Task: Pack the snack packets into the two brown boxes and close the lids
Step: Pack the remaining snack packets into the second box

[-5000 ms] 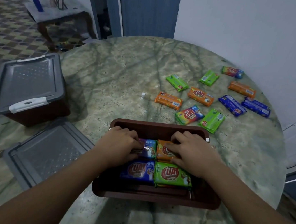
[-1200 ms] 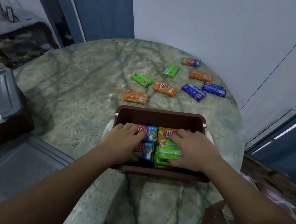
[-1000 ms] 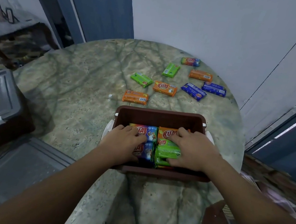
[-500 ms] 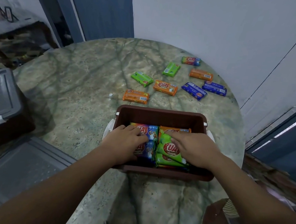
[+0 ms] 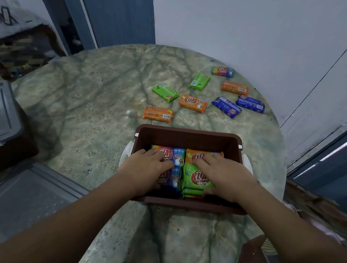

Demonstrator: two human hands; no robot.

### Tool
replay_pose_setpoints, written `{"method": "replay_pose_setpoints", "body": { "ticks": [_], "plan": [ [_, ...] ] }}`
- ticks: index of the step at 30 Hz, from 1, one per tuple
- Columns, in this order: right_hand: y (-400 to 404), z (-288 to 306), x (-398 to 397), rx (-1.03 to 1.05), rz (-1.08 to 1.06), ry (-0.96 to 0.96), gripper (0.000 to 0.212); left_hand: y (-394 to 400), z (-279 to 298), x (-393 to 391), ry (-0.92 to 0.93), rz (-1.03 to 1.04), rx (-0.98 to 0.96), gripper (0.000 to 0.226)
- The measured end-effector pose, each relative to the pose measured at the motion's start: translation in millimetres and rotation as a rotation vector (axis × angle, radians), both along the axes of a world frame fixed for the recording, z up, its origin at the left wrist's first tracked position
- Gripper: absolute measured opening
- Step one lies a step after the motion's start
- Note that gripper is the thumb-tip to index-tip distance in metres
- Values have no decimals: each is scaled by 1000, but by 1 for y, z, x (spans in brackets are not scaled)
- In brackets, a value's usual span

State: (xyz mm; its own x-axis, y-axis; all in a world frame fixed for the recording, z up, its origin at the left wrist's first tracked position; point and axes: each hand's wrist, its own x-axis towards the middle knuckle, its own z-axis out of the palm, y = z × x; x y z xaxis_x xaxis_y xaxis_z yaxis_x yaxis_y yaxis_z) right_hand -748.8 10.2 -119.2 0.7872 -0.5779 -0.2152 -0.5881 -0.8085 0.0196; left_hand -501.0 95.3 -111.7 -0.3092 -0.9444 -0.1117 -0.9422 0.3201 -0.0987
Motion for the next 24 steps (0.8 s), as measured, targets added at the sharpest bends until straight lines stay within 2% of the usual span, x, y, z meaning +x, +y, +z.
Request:
{"method": "replay_pose_setpoints", "body": {
  "ticks": [6, 11, 13, 15, 18, 21, 24],
  "plan": [
    [2, 4, -1, 36, 15, -53, 87, -1, 0, 0, -15, 5, 19, 74],
    [2, 4, 0, -33, 50, 7, 83, -2, -2, 1, -19, 5, 37, 76],
    [2, 4, 0, -31, 18, -54, 77, -3, -2, 2, 32, 23, 36, 76],
    [3, 6, -1, -30, -41, -185, 64, -3, 0, 1, 188, 77, 7, 71],
    [2, 8, -3, -125, -128, -436, 46, -3, 3, 4, 393, 125, -209, 49],
    [-8, 12, -3, -230, -251, -531, 47, -17, 11, 5, 376, 179, -376, 45],
    [-25, 16, 4, -232, -355, -487, 58, -43, 22, 5, 271, 275, -325, 55]
  ]
}}
